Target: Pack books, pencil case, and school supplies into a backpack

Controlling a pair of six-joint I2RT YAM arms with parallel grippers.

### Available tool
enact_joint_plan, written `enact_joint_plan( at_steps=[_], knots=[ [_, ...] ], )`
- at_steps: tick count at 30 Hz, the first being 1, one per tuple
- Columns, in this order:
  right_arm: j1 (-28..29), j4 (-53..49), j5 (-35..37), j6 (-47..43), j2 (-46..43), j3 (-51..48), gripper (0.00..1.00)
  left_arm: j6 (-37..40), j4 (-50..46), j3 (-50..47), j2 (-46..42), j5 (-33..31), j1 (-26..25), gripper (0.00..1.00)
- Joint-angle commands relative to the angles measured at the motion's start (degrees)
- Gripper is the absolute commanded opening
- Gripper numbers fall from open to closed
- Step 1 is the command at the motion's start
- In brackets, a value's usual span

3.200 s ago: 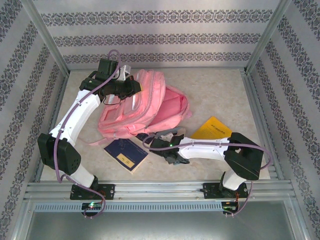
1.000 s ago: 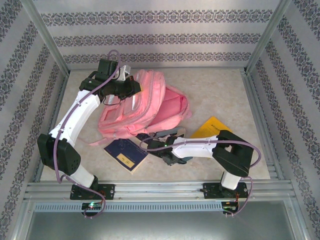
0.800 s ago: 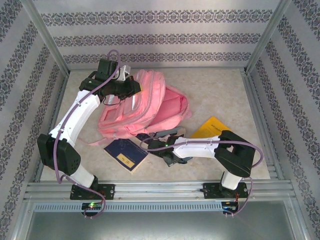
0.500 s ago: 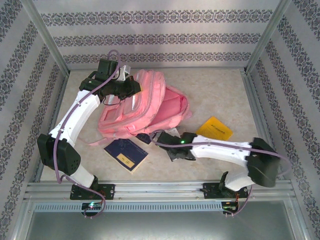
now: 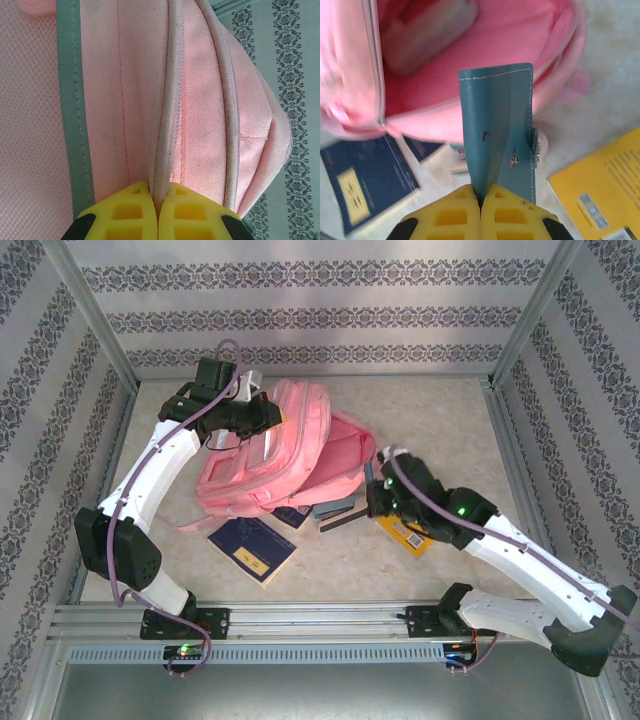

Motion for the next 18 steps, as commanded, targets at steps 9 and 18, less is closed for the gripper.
enact_joint_plan(
  at_steps=[9, 18],
  knots=[
    [-14.26, 26.61, -19.88, 15.46, 19.08, 8.19, 0.00, 0.59, 6.32, 0.16, -5.55, 5.88, -0.48, 0.00],
    [-13.08, 39.92, -29.64, 26.76, 33.34, 8.90, 0.00, -0.49, 8.85, 0.93, -5.44, 6.94, -0.48, 0.00]
  ],
)
